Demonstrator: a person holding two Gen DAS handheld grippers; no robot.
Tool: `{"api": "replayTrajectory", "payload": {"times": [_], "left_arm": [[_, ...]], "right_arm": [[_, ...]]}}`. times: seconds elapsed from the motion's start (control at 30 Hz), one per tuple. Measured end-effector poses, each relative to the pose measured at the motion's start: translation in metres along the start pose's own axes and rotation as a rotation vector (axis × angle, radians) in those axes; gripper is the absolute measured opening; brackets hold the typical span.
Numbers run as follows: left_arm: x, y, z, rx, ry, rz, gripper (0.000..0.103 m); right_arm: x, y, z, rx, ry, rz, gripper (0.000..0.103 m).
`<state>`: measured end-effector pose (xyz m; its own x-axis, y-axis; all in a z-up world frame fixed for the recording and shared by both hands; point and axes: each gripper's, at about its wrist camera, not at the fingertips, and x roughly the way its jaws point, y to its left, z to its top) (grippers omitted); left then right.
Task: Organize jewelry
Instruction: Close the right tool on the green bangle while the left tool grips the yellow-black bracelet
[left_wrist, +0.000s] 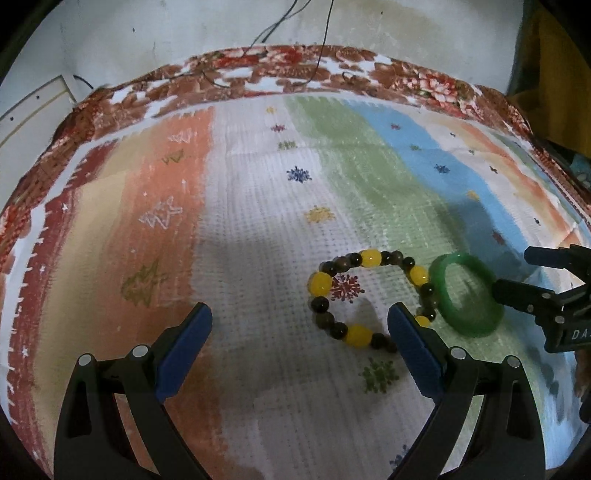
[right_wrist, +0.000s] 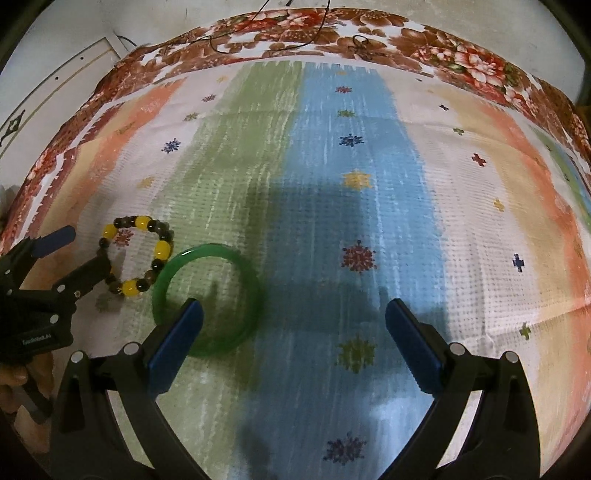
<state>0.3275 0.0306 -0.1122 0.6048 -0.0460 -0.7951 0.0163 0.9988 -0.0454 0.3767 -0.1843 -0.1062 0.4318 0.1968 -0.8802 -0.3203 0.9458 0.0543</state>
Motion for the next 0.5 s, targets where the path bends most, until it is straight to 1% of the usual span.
{"api": "replayTrajectory", "payload": {"times": [0.1,0.27,0.4,0.43,0.47,0.5], "left_arm": [[0.007,-0.003,0.002,0.012,0.021,0.012,0.094],[0.014,-0.008,0.003,0.046,0.033,0.029,0.094],[0.014,-0.007,0.003,0.042,0.034,0.021,0.094],[0.014,-0.006,0.003,0.04,0.033,0.012,0.091],[0.013,-0.006,0.003,0.047,0.027,-0.001,0.083],[0.012,-0.007,0.003,0.055,0.023,-0.012,0.082]], "right_arm": [[0.007,0.0,0.001,-0.007,0.007,-0.008,0.098],[0.015,0.005,0.003,-0.043,-0.003,-0.037,0.098],[0.018,0.008,0.002,-0.073,-0.01,-0.057,0.098],[0.018,0.008,0.001,-0.073,-0.011,-0.057,0.098],[0.018,0.008,0.001,-0.073,-0.01,-0.058,0.097],[0.019,0.008,0.002,-0.082,-0.006,-0.059,0.096]]}}
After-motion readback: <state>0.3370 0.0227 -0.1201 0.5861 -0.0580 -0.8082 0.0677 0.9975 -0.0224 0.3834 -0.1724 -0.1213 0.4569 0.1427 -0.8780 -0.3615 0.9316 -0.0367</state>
